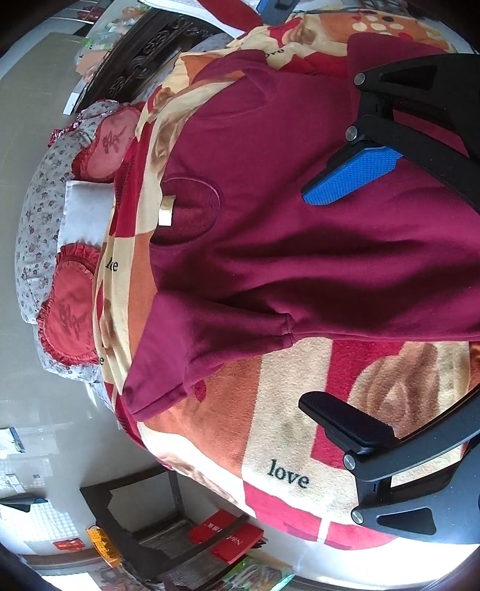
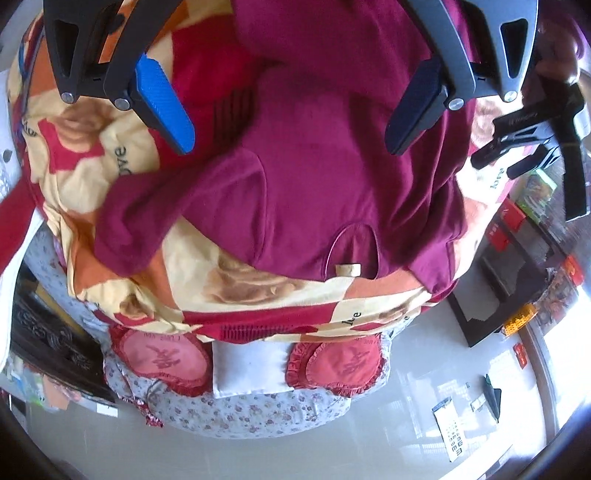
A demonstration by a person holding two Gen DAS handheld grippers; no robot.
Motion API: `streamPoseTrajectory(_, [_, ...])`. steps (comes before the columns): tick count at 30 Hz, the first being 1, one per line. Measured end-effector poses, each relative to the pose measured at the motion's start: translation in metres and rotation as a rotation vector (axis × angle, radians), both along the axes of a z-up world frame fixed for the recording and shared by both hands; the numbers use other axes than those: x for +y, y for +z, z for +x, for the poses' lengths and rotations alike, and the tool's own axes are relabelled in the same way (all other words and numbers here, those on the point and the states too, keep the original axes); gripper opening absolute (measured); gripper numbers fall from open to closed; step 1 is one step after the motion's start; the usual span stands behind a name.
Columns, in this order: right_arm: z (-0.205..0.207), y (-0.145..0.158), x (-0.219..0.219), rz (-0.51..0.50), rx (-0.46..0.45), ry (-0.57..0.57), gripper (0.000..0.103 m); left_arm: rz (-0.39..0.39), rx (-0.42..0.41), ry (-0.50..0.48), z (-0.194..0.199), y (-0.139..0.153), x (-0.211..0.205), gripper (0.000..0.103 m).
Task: Fold small clothes
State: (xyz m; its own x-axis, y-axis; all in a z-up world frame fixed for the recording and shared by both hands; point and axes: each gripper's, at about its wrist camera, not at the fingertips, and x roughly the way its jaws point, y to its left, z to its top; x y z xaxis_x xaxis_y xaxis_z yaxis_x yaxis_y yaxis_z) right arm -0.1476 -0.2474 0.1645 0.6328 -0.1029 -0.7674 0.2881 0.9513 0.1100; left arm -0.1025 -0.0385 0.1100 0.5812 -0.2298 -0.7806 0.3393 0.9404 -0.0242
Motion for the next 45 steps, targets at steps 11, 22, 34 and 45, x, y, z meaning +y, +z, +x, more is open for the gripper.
streamPoseTrajectory(11, [0.034, -0.033, 0.028, -0.072, 0.025, 0.007, 0.103, -0.017, 0.036, 0.019, 0.017, -0.012, -0.002, 0.102])
streamPoseTrajectory(22, [0.050, -0.050, 0.045, -0.099, 0.055, 0.033, 0.103, -0.022, 0.049, 0.034, 0.030, -0.017, -0.003, 0.102])
streamPoseTrajectory(34, [0.062, -0.061, 0.050, -0.091, 0.075, 0.049, 0.103, -0.014, 0.062, 0.049, 0.041, -0.024, 0.002, 0.102])
streamPoseTrajectory(45, [0.080, -0.062, 0.058, -0.110, 0.087, 0.089, 0.102, -0.019, 0.068, 0.105, 0.064, -0.025, 0.018, 0.102])
